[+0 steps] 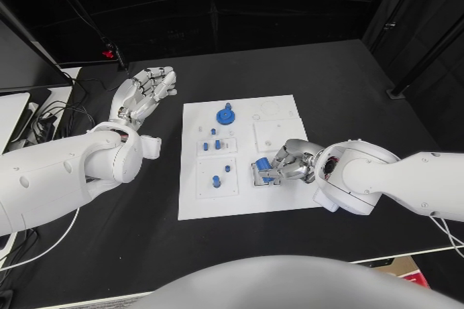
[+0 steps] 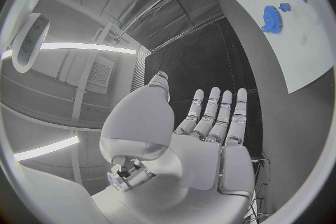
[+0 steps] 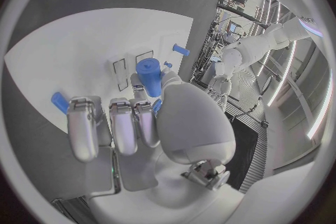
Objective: Assemble the parts on the task board
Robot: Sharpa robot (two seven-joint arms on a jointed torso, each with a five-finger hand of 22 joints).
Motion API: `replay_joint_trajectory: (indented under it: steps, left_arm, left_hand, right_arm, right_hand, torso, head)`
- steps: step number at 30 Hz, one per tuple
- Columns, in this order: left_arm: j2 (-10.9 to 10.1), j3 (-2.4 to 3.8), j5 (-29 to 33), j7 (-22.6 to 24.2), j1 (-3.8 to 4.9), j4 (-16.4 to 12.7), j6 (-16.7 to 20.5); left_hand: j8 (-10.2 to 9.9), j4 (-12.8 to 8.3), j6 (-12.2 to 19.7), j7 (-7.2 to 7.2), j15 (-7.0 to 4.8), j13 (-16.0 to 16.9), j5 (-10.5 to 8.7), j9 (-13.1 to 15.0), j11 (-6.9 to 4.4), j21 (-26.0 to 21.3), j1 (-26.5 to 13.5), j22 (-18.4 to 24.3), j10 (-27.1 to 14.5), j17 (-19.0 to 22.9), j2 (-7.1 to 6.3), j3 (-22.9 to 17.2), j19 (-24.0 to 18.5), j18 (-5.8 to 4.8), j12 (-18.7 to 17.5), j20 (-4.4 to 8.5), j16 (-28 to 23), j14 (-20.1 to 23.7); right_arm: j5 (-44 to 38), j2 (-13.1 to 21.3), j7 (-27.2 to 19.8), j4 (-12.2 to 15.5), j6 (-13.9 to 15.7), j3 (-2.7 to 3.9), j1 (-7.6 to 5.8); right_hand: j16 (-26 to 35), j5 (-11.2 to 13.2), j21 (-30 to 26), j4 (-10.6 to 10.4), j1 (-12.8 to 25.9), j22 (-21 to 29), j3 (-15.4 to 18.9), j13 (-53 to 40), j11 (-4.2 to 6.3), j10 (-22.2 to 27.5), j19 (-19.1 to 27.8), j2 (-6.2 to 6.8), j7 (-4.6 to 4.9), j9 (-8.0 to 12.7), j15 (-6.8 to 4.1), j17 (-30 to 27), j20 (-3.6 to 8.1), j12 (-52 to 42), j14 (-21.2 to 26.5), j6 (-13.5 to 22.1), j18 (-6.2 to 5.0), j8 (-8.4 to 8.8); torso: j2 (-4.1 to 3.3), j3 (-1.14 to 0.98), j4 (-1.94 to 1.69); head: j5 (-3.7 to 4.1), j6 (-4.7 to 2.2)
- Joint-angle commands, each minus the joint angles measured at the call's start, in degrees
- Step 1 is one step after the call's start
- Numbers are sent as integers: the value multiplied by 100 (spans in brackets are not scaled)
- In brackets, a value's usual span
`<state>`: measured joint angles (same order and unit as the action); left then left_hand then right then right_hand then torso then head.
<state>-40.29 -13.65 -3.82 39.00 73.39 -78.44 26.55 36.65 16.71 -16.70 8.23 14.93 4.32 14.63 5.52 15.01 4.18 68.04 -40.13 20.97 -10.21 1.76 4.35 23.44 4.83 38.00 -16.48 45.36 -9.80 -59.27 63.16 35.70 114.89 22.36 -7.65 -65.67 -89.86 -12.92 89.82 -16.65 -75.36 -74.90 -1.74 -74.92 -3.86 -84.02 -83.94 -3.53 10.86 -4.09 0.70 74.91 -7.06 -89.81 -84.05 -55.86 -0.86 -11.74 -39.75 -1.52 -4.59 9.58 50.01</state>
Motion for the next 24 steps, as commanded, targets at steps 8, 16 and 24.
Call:
replay_joint_trajectory:
  steps: [8, 16, 24]
  left_arm:
    - [1, 6, 6, 383, 9, -13, -37]
    - [0, 6, 6, 383, 9, -16, -42]
    - [-7, 6, 6, 382, 9, -16, -45]
  left_hand:
    - [29, 1, 53, 877, 8, -5, 30, -5, -3, 28, -9, 2, -54, 5, 60, 49, 16, 8, 33, -17, 27, 38]
    - [29, 1, 53, 877, 8, -5, 30, -5, -3, 28, -9, 2, -54, 5, 60, 49, 16, 8, 33, -17, 27, 38]
    - [29, 1, 53, 877, 8, -5, 30, -5, -3, 28, -9, 2, -54, 5, 60, 49, 16, 8, 33, -17, 27, 38]
  right_arm:
    - [-164, -81, 102, -38, -186, 0, -4]
    - [-191, -109, 89, -50, -273, 0, -3]
    - [-494, -121, 109, -11, -378, 0, -2]
  right_hand:
    - [-14, 1, 18, -3, 253, -1510, 210, -1508, 35, -598, -606, -31, -357, -14, -30, 1509, 33, -19, -595, -565, 86, 108]
    - [-14, 93, 18, 4, 341, -1510, 367, -1508, 33, -598, -606, 10, -353, -20, -31, 1509, 33, -19, -595, -578, 86, 162]
    - [-14, 117, 18, 15, 359, -1510, 445, -1508, 30, -598, -606, 56, -350, -23, -31, 1509, 33, -19, -595, -580, 86, 187]
  torso:
    - [4, 3, 1]
    - [2, -1, -6]
    - [4, -2, 5]
  head:
    - [0, -1]
    - [3, -1]
    - [-14, -1]
